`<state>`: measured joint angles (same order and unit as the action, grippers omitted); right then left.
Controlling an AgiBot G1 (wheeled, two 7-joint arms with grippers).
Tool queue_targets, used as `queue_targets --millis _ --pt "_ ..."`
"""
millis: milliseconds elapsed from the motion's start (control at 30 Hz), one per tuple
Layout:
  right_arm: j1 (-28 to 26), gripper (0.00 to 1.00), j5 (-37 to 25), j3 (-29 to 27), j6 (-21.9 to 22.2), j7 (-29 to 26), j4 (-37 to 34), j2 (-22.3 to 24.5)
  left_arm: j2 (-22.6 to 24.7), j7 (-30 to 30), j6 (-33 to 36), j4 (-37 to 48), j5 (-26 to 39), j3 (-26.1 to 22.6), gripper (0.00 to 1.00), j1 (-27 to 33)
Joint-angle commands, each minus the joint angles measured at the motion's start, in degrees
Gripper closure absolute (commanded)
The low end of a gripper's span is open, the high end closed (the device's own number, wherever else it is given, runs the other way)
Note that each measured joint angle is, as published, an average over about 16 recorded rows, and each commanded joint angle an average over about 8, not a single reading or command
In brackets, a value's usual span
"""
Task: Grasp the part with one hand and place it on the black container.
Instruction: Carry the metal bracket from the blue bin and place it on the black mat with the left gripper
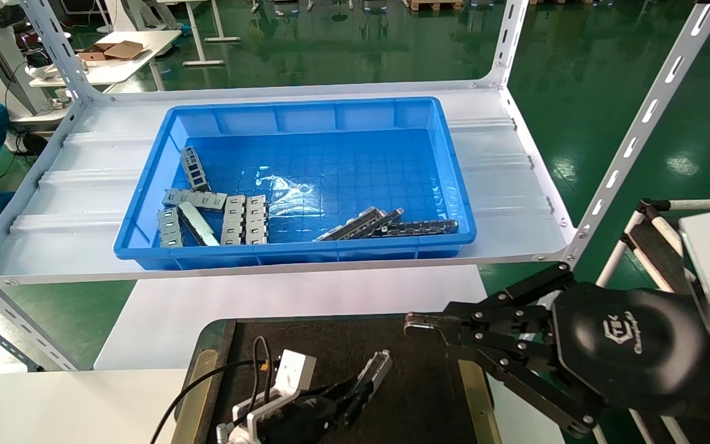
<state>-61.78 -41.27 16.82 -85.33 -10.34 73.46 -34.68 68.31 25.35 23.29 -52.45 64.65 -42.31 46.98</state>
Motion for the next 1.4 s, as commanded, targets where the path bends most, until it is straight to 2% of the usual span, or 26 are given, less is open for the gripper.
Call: queue_targets --millis 33,600,1400 --pt "0.00 1.00 0.00 0.01 0.00 0.00 0.00 0.00 1.16 1.30 -2.98 0.04 0.34 -0.16 1.00 -0.31" --pt "-0.01 1.00 0.04 0.06 0.03 0.03 0.00 0.02 8.69 8.47 -16.46 6.06 1.02 -3.54 1.00 2.28" --pt "-0.03 1.00 0.09 0.13 0.06 0.07 0.00 0.06 9.66 15.73 -28.41 9.06 -5.44 -17.37 1.00 6.42"
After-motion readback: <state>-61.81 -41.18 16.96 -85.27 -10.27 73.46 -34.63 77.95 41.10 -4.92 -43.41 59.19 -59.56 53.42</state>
